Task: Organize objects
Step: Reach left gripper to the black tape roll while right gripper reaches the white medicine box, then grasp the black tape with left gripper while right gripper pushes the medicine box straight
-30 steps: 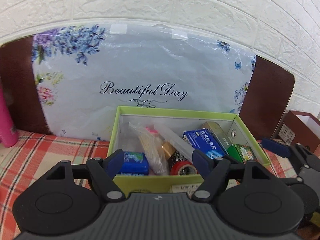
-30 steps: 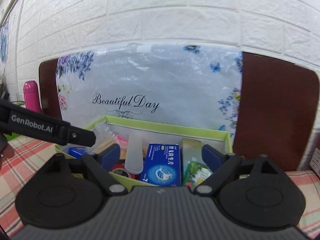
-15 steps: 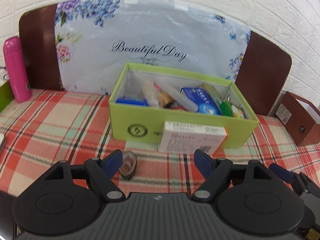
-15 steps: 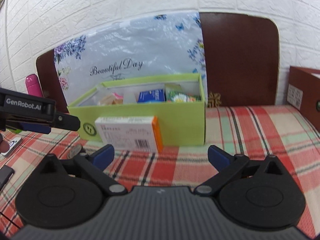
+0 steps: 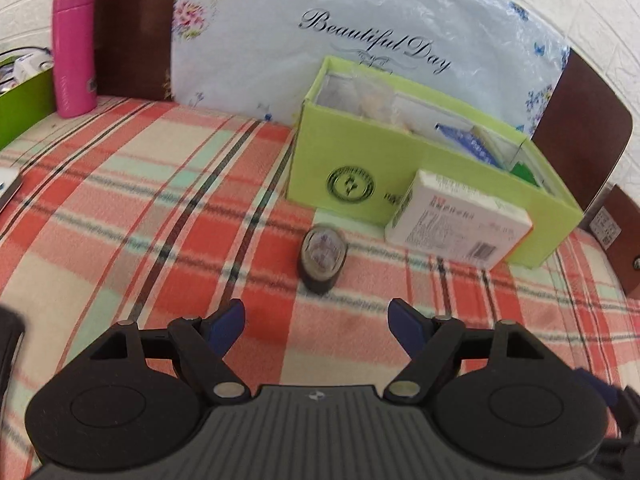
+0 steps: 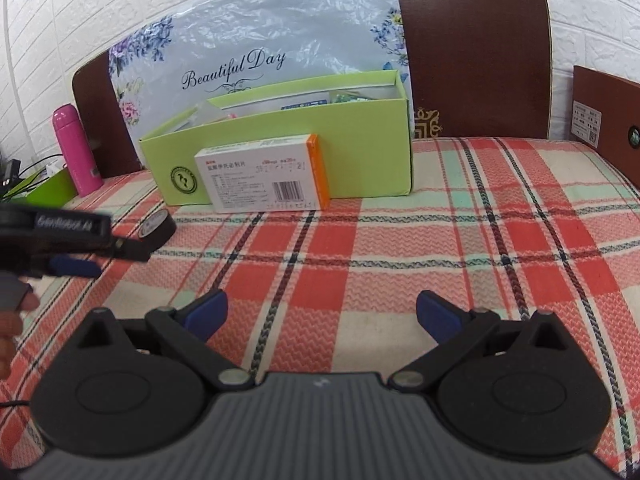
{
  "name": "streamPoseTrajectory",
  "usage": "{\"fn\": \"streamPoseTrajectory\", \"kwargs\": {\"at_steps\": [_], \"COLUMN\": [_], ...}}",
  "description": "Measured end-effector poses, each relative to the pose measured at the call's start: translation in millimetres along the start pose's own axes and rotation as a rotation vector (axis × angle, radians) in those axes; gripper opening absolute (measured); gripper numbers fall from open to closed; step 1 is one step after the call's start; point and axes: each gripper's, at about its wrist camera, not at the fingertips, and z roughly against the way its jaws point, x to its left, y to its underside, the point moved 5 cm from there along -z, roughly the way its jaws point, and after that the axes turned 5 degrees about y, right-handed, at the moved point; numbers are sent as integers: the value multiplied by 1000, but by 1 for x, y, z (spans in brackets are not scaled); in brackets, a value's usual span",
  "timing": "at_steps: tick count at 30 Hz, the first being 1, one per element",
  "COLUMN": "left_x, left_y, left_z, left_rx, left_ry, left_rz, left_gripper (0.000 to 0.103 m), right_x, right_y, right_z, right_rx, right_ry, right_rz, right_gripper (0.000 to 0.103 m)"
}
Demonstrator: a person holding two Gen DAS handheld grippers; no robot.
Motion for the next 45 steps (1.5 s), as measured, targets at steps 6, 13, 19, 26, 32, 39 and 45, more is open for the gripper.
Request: {"fn": "streamPoseTrajectory", "kwargs": {"at_steps": [6,13,19,26,32,39,45], "left_x": [0,1,3,5,6,5,4], "left_y": [-19,-13,10,9,10,11,12], "left_z": [-31,-23,-7,-8,-9,-9,-9], "left_rx": [3,26,8,10,5,-1,-1], "left_ry": [-11,54,59,67,74,66,66], "left_rz": [-4,-33,-48,-43,-38,-57,-63], "left_gripper": [76,31,31,31,31,32,32], "right_x": [-1,15,45,69,67,45,41], "right_y": [7,-16,-58,-84,-60,-46,-48], "right_z": [1,0,-25,-58,-42,-30,-50], "right_rx": [18,-77,-178,-216,-181,-134,-90], "right_ry": [1,-2,-21,-58,-109,-116,-140], "right_rz": [0,132,277,353,410,339,325], "right_gripper": [103,83,60,59,61,61,91]}}
